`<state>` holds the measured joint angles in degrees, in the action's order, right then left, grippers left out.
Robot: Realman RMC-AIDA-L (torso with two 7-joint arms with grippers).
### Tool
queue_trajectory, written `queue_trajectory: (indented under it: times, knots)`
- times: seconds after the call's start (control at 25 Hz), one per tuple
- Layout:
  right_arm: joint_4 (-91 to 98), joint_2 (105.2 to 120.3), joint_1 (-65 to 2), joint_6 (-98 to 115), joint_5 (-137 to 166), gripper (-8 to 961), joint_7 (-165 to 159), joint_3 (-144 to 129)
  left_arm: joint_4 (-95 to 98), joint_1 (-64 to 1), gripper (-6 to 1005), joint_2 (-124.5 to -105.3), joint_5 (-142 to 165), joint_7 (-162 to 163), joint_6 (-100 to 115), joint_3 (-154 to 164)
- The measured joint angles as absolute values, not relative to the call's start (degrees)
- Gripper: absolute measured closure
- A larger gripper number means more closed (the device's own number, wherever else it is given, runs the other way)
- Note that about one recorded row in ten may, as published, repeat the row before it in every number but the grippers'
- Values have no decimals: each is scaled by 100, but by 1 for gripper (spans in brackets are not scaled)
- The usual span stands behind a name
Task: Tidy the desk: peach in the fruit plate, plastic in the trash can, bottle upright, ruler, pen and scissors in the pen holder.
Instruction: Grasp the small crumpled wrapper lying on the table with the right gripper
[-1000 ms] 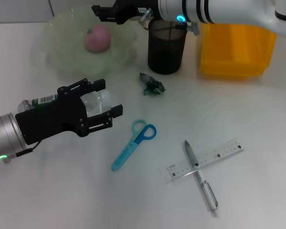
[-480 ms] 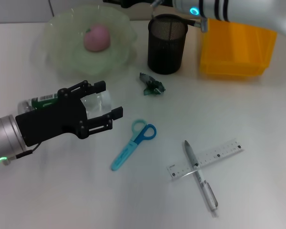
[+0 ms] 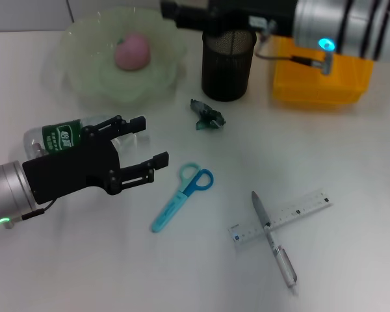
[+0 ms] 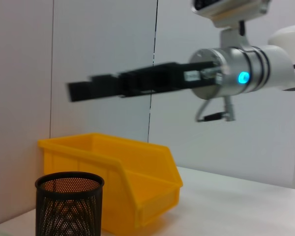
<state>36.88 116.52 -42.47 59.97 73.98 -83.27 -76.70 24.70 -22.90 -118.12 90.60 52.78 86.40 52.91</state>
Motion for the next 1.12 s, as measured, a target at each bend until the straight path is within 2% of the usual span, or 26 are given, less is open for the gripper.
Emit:
queue_trajectory:
  times: [0.04, 0.08, 0.12, 0.28, 0.44, 0.72, 0.92, 1.04, 1.08, 1.12]
  knots:
    - [3688, 11652, -4247, 5997, 7398, 315, -8327, -7670, 2470, -2290, 281, -11812, 9060, 5278, 8640, 5291]
    - [3803, 11556, -4078, 6245, 7540, 315, -8422, -7665, 2470, -2278, 282, -11812, 9062, 5271, 8632, 5291]
    - [3803, 11556, -4078, 6245, 7540, 315, -8422, -7665, 2470, -2278, 282, -11812, 9062, 5271, 8632, 5291]
    - [3888, 11363, -3896, 6905, 8601, 315, -8857, -7399, 2470, -2253, 283, -11794, 9080, 5290, 8665, 5291]
    - [3883, 11346, -3869, 7033, 9423, 316, -9099, -7043, 2470, -2240, 284, -11788, 9161, 5311, 8667, 5291]
    - [3901, 11374, -3868, 6996, 10617, 316, -9391, -6925, 2470, -2222, 286, -11779, 9228, 5347, 8676, 5291]
    - [3903, 11421, -4193, 6901, 11274, 316, -9817, -6924, 2470, -2222, 287, -11787, 9231, 5323, 8685, 5291]
    - [3903, 11504, -4416, 6729, 11685, 317, -10115, -6940, 2470, -2233, 288, -11791, 9231, 5303, 8685, 5291]
    - [3903, 11590, -4569, 6611, 12028, 317, -10350, -6944, 2470, -2240, 288, -11792, 9231, 5298, 8685, 5290]
    - [3903, 11590, -4569, 6611, 12028, 317, -10350, -6944, 2470, -2245, 289, -11793, 9231, 5292, 8685, 5291]
